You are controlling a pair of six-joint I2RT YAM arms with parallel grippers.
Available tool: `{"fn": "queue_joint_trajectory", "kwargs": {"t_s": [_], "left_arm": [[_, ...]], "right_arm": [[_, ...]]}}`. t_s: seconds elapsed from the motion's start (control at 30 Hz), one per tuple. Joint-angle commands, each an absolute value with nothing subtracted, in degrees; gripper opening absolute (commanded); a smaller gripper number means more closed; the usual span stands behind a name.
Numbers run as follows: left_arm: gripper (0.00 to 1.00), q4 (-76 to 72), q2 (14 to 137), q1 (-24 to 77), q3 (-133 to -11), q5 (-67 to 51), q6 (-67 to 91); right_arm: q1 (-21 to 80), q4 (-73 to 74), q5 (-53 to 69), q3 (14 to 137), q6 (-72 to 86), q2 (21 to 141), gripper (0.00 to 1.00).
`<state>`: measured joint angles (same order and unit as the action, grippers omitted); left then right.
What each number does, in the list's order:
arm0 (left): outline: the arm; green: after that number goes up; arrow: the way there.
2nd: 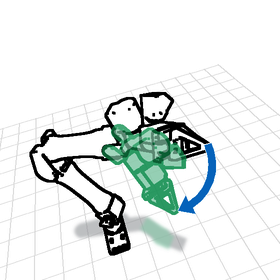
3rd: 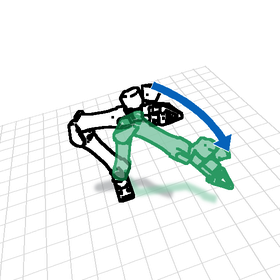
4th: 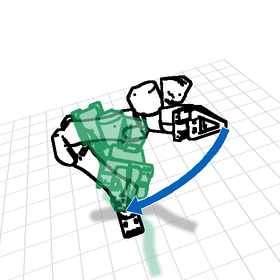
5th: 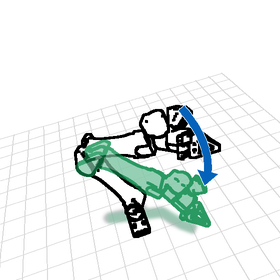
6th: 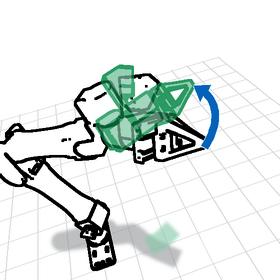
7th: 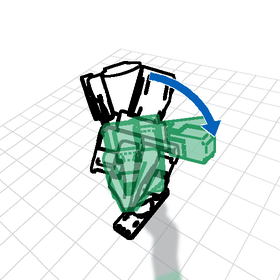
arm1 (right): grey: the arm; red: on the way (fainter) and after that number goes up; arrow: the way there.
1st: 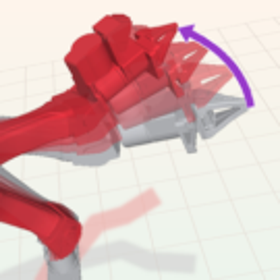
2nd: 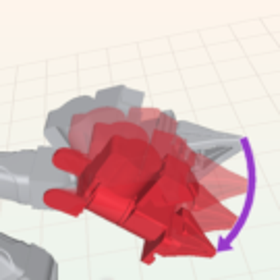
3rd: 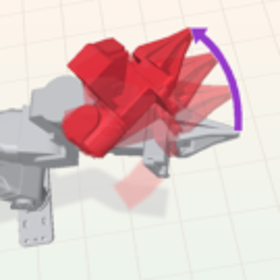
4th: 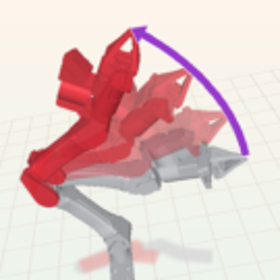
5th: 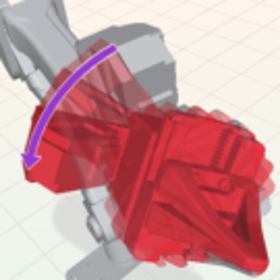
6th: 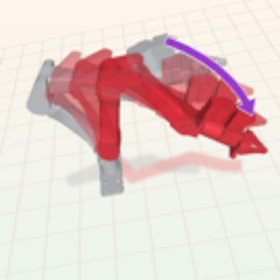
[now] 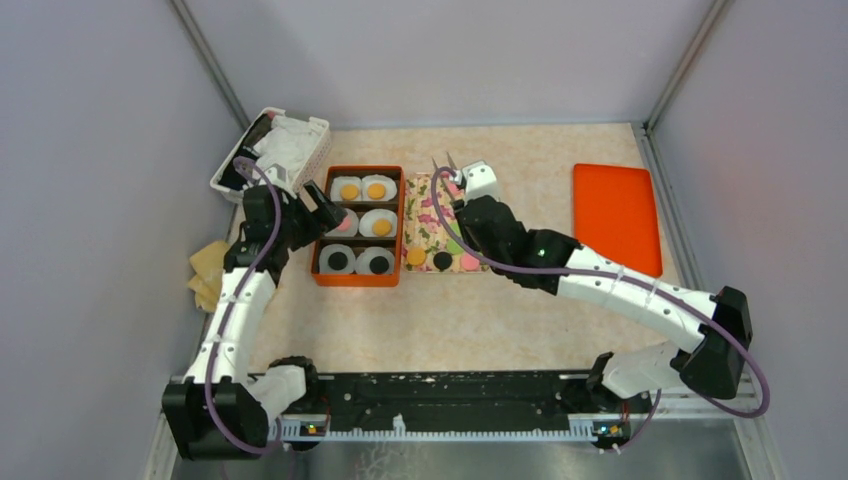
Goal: Pack the cookies
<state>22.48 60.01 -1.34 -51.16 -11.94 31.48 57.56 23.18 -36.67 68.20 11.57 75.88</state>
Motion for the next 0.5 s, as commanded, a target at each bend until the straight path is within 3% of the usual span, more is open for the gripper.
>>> {"fn": "queue_joint_trajectory", "kwargs": {"t_s": [0.0,0.47], "left_arm": [[0.95,18.37,60.04,-1.02,-50.49,-13.88,31.57],[0.97,19.74,58.97,-0.81,-49.53,-14.61,29.33]], "right_arm": [[56.77,23.73,-39.51,68.62,13.53,73.96,0.30],[50.57,28.15,-39.54,65.40,17.31,70.40,0.33]]}}
